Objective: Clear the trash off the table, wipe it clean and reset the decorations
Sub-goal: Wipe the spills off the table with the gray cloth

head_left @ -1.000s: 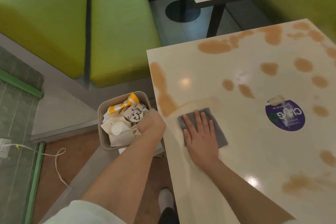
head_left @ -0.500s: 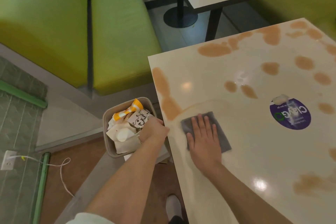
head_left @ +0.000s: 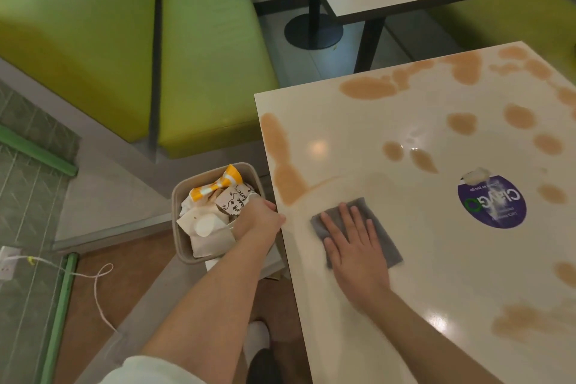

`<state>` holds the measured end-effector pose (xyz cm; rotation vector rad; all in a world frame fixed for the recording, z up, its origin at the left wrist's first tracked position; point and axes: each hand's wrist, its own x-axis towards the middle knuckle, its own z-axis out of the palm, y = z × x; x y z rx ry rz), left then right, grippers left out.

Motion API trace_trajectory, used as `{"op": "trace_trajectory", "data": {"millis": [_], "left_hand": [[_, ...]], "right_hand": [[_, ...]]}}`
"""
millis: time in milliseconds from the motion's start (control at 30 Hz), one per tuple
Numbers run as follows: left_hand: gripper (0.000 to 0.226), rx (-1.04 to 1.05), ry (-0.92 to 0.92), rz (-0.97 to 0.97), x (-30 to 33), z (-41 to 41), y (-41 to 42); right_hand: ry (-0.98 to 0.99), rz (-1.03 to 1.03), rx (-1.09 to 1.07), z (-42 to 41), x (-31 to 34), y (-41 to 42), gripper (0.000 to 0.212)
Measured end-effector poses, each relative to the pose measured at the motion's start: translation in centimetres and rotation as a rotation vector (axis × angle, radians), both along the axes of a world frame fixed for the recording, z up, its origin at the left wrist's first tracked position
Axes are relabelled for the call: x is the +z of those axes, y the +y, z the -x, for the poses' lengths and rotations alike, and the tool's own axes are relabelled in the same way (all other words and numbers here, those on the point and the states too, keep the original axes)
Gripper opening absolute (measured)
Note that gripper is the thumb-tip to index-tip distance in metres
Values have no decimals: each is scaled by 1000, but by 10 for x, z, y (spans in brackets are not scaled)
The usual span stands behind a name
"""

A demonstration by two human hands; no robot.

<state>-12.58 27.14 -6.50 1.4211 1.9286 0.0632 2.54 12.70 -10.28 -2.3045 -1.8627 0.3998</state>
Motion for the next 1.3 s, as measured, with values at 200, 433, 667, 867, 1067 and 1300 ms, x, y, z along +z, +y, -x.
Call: {"op": "trace_trajectory", "data": {"millis": [200, 433, 667, 867, 1067, 1300], "left_hand": [[19, -22, -114, 121, 0, 4, 12], [18, -204, -204, 142, 2, 18, 19], [18, -374, -223, 87, -2, 36, 43], [22, -403, -245, -124, 8, 33, 72], [24, -433, -262, -120, 1, 27, 93], [40, -377, -225, -41, -8, 9, 115]], "right_hand": [[0, -4, -214, -45, -3, 39, 66], [58, -132, -327, 28, -6, 16, 54], [535, -265, -422, 79, 18, 70, 53], [130, -90, -199, 85, 3, 108, 53], [17, 28, -334, 33, 6, 137, 48], [-52, 10, -371, 81, -1, 111, 51]]}}
